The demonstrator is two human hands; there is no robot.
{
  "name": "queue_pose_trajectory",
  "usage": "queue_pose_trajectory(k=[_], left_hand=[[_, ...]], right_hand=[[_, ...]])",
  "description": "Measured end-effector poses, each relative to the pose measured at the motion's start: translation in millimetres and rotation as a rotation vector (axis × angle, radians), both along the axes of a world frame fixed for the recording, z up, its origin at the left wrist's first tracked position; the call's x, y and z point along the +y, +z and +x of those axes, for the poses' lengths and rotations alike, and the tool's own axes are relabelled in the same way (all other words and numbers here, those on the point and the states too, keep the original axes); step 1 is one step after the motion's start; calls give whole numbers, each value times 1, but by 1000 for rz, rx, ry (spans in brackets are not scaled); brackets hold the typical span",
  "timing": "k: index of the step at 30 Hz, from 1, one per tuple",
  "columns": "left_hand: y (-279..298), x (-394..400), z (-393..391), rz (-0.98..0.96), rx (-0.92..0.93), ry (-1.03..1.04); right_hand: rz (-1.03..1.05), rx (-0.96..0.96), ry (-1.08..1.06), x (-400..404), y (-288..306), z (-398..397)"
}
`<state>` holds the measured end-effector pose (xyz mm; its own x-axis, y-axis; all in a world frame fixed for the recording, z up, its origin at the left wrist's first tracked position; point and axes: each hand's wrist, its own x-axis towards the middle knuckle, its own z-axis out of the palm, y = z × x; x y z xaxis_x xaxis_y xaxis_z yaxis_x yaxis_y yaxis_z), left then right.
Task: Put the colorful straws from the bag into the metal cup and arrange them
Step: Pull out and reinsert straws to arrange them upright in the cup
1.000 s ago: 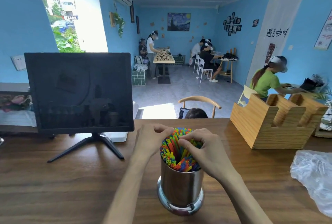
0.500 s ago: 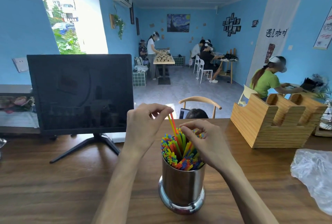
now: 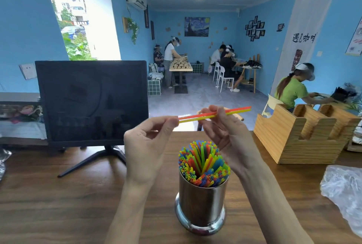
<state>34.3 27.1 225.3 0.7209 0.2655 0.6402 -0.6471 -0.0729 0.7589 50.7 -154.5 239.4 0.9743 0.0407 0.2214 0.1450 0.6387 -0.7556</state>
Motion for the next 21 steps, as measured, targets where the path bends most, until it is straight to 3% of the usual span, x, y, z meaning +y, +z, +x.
queue_pose_trajectory(k=[2,4,6,9,13,21], left_hand=[[-16,4,5,83,123,-95],[-31,8,13,242,309,-222],[-44,11,25,338,448,-195],[-56,14,42,396,514,-42],[-62,7,50,403,603,-137],[-52,3,52,470,622,-57]], right_hand=[[-93,-57,-109,-6,1,4],[-354,-156,-263,-14,1,9],[-619,-231,-395,-23,-3,12],[-913,-245,-482,-30,-14,14],[-1278,-324,-527,-25,-35,16],[-1552,-320,-605,-22,-55,14]])
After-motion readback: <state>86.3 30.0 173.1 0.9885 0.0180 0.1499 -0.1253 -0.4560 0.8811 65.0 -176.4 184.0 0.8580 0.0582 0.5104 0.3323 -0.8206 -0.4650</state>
